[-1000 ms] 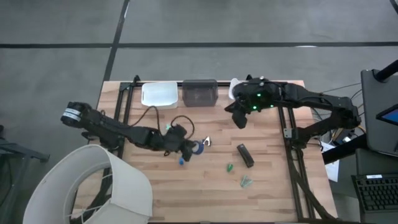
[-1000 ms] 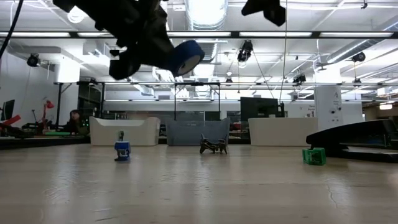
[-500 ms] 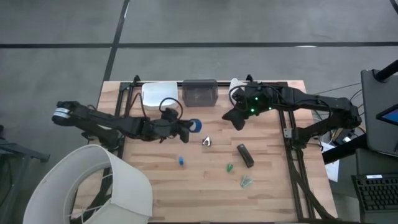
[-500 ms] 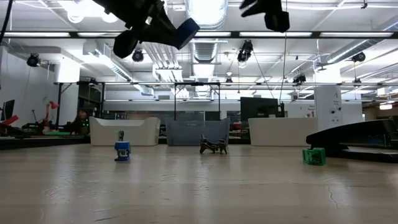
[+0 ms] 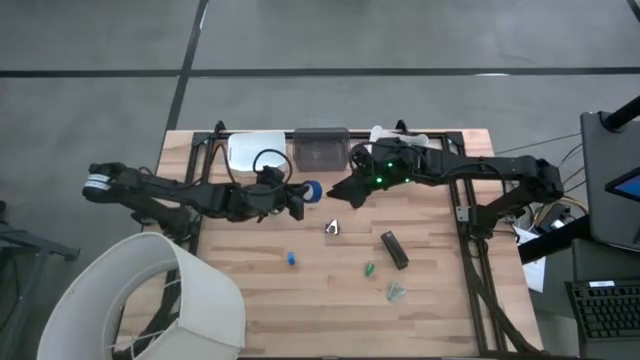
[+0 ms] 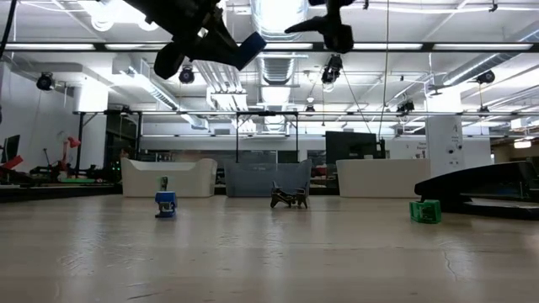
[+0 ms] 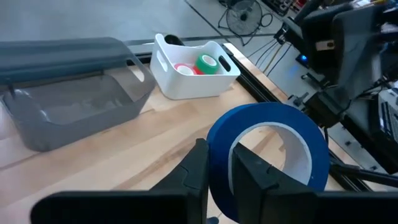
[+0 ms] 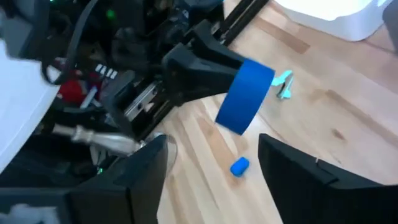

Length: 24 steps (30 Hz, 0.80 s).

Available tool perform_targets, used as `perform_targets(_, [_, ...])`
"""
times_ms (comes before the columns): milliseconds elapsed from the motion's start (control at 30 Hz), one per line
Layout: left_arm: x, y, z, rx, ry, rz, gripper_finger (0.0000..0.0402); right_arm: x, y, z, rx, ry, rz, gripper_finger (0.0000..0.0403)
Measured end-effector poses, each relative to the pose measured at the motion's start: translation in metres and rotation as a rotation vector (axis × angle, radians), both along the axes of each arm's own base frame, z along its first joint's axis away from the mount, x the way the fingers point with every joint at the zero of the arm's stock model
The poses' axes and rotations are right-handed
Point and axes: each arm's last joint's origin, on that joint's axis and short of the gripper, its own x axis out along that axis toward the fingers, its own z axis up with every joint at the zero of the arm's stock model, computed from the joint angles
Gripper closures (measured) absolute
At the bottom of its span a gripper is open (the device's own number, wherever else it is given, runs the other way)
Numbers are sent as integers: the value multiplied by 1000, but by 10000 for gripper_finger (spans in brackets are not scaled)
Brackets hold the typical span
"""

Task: Pick and place Stapler, Stapler remover, tape
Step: Put the blue tape into the right white bin

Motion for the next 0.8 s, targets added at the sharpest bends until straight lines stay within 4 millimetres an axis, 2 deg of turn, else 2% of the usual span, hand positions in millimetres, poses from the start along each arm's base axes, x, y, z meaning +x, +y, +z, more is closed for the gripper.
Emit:
perform_targets(167, [0,0,2,21,7,-8,350,15,-4,-16,18,38,-31,141])
perform_targets(333, [-1,0,3,34,10,-5,351,26,-4,-22,37,6,-29,133])
perform_targets(500, [-1,0,1,33,14,-5,353,30,-4,-21,43,-27,-33,136])
perform_targets(800, [-1,0,1,38,16,-7,352,39,-7,-35,42,7,-44,150])
